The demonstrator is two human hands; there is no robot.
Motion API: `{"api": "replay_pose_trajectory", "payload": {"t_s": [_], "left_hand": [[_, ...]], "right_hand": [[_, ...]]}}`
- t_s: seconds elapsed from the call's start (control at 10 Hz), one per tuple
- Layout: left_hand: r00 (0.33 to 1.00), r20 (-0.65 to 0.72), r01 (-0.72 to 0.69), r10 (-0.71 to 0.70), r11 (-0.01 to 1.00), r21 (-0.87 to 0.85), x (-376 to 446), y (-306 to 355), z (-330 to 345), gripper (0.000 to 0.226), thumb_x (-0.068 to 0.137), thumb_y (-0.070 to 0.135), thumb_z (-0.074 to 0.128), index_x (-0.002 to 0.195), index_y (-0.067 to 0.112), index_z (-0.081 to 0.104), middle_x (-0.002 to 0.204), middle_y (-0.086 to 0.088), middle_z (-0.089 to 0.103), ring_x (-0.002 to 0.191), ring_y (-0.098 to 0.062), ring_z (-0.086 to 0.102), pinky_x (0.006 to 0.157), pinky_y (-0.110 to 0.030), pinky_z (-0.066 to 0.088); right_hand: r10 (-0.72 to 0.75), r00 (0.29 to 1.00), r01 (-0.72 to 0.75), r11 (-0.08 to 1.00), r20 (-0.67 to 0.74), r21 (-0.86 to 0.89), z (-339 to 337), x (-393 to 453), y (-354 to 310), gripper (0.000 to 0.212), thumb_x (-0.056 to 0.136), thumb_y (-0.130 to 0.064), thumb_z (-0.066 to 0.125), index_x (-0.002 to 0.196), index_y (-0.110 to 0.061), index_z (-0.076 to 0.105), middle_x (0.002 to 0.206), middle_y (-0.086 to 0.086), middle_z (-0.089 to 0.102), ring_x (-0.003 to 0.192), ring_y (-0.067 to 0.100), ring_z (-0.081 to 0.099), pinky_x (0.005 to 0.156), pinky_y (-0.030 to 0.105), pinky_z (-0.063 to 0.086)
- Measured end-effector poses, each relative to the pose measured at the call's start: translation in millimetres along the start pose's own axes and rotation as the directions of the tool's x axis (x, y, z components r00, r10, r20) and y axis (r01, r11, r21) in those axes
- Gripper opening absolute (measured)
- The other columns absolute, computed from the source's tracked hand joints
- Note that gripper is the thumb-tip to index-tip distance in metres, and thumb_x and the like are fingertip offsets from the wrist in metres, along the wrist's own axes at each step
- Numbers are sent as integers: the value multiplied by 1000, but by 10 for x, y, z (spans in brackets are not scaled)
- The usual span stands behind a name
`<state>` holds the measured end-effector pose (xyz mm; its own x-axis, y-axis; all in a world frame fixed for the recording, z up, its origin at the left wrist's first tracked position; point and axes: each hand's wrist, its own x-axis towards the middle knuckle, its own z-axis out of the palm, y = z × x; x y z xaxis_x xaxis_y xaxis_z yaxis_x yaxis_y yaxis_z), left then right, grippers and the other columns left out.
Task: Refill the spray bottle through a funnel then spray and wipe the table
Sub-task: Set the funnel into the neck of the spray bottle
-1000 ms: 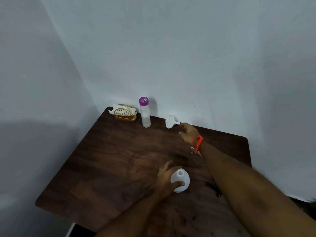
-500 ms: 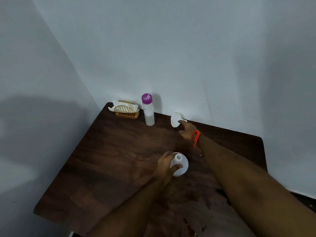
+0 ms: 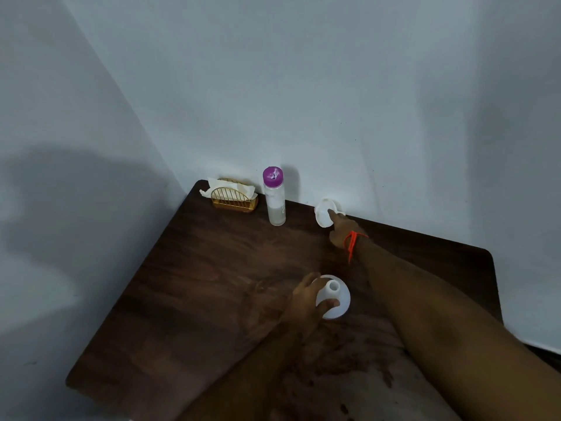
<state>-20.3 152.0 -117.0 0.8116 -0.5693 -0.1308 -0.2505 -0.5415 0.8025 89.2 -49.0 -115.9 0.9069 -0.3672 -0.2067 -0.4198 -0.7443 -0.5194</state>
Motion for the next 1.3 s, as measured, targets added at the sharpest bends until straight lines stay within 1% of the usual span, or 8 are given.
{"api": "replay_pose_trajectory", "payload": {"t_s": [0.1,0.3,0.6,0.7,0.8,1.0,1.2,1.3], "left_hand": [[1000,-4,9,-9,1000,2,4,-31,15,66,80,59,66,130,15,60,141,-4,52,125,-20,52,106,-34,44],[1000,-6,15,-15,1000,9,-46,20,18,55,87,45,68,134,19,57,145,-1,48,132,-17,45,103,-20,30],[998,22,61,-60,998,-13,-325,190,144,57,82,39,75,131,14,59,142,-2,52,131,-17,48,108,-25,34],[998,35,50,-50,999,-4,-546,260,273,58,82,42,74,131,15,60,142,0,52,129,-16,49,107,-24,33],[997,52,55,-54,998,-11,-721,310,399,58,82,42,74,131,15,60,142,0,52,129,-16,50,108,-22,33],[995,65,83,-81,996,-24,-862,404,518,59,85,39,72,136,15,55,144,-1,52,132,-18,48,111,-23,29],[991,71,111,-110,994,-19,-882,416,527,61,85,39,72,138,15,52,144,-2,52,131,-20,50,109,-21,30],[986,111,119,-121,993,21,-858,417,526,64,87,45,68,142,18,48,148,0,48,133,-20,47,111,-23,29]], "right_hand": [[12,1000,-12,1000,-5,-22,-77,-76,-44,52,90,-35,58,140,-23,49,130,10,62,123,32,53,98,45,48],[20,999,-22,997,-35,-79,-445,-490,-112,47,96,-33,54,140,-17,49,132,14,60,123,36,51,98,46,45],[-13,967,69,976,-256,208,-805,-1447,119,39,87,-62,50,110,-34,65,98,-8,73,102,19,64,84,37,55],[-58,952,142,954,-300,266,-929,-1992,203,22,91,-41,63,104,-25,70,89,-2,74,83,11,68,67,9,50],[-143,939,225,943,-314,246,-970,-2468,295,19,90,-29,68,105,-18,72,95,-6,73,85,3,67,77,8,50],[-283,909,340,929,-307,149,-914,-3014,465,20,89,-32,69,107,-23,73,108,-5,73,100,4,67,89,25,54],[-334,896,366,929,-294,60,-817,-3243,581,27,89,-43,60,109,-26,70,109,-7,72,99,11,67,83,39,57],[-355,891,381,924,-284,40,-792,-3270,579,22,90,-32,67,110,-22,70,109,-4,72,99,13,68,82,40,58]]}}
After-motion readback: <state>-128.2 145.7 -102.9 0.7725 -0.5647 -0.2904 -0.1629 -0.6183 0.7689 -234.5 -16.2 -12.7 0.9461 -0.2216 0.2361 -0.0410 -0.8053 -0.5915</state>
